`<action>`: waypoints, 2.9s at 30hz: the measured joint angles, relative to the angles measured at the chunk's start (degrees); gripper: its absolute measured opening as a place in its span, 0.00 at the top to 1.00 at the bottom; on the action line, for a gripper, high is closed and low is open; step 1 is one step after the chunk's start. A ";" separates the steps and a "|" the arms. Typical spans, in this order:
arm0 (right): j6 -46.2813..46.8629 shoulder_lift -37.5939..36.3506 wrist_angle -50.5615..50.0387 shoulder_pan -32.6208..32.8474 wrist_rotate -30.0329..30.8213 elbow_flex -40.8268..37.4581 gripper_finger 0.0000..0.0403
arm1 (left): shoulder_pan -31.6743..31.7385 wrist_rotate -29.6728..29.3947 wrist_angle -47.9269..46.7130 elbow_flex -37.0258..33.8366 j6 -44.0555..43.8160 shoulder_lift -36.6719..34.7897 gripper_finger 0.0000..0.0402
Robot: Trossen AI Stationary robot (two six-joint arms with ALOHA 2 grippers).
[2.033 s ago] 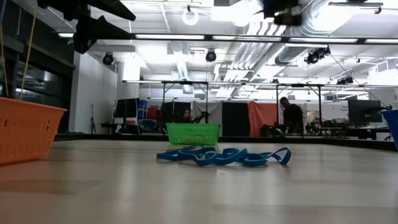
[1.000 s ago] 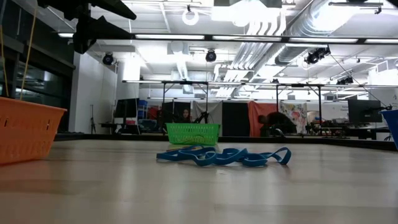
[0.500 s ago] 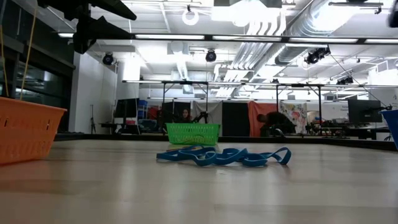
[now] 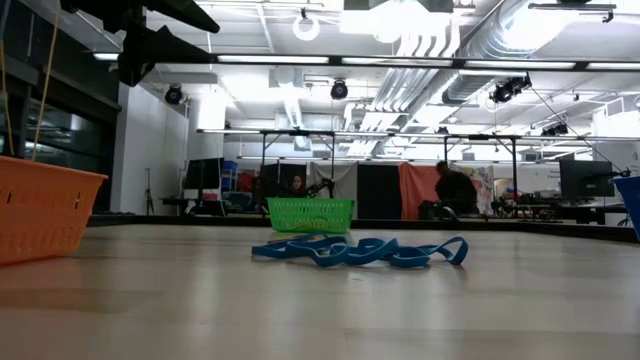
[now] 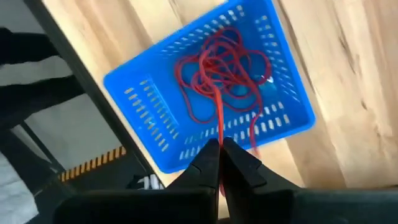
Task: Sort rubber bands into baskets
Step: Put the red rubber band into the blue bin
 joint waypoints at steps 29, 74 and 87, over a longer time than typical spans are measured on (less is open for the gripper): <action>-5.43 1.26 22.19 -9.56 6.11 0.00 0.39 | 0.01 0.01 0.04 0.00 -1.52 -0.01 0.57; -34.95 42.31 3.09 -37.56 17.85 38.93 0.55 | -4.26 9.99 -22.63 0.55 -28.62 -5.88 0.56; -28.26 43.28 7.11 -41.83 11.47 38.99 0.55 | -4.79 10.99 -24.28 0.55 -30.46 -6.64 0.56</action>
